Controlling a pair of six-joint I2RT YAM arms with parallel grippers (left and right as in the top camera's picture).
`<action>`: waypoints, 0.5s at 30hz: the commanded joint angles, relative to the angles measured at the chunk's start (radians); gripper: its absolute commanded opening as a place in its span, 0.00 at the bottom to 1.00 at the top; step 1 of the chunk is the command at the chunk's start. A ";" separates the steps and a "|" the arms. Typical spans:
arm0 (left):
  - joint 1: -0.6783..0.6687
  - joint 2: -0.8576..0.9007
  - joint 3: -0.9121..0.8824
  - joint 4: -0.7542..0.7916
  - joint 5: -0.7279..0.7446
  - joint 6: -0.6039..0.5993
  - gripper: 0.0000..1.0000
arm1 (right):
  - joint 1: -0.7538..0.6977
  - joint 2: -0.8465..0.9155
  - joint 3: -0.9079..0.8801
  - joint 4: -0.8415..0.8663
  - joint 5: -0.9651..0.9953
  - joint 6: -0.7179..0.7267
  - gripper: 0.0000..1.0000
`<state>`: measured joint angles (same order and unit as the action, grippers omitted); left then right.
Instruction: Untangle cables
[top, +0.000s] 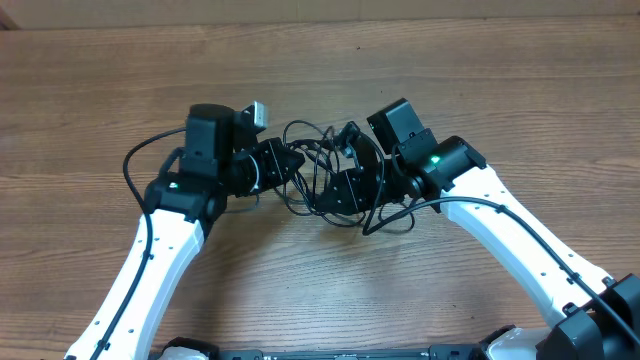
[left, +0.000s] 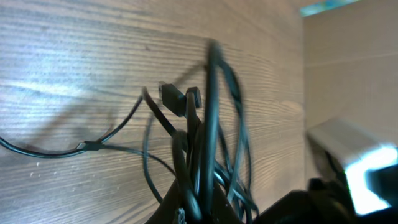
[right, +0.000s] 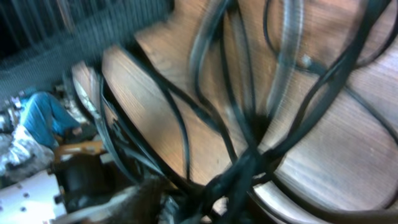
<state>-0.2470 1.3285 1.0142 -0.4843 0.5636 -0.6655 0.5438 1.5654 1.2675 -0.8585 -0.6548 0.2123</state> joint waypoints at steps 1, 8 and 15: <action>-0.093 -0.022 0.021 -0.027 -0.027 0.101 0.04 | 0.008 0.002 -0.001 0.075 -0.035 0.000 0.40; -0.219 -0.022 0.021 -0.034 -0.016 0.288 0.04 | 0.008 0.002 -0.001 0.093 0.297 0.241 0.46; -0.211 -0.022 0.021 -0.030 -0.042 0.285 0.04 | 0.008 0.002 -0.002 0.007 0.524 0.290 0.47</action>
<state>-0.4366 1.3289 1.0157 -0.5159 0.3988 -0.4057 0.5735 1.5639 1.2560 -0.8505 -0.3920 0.4503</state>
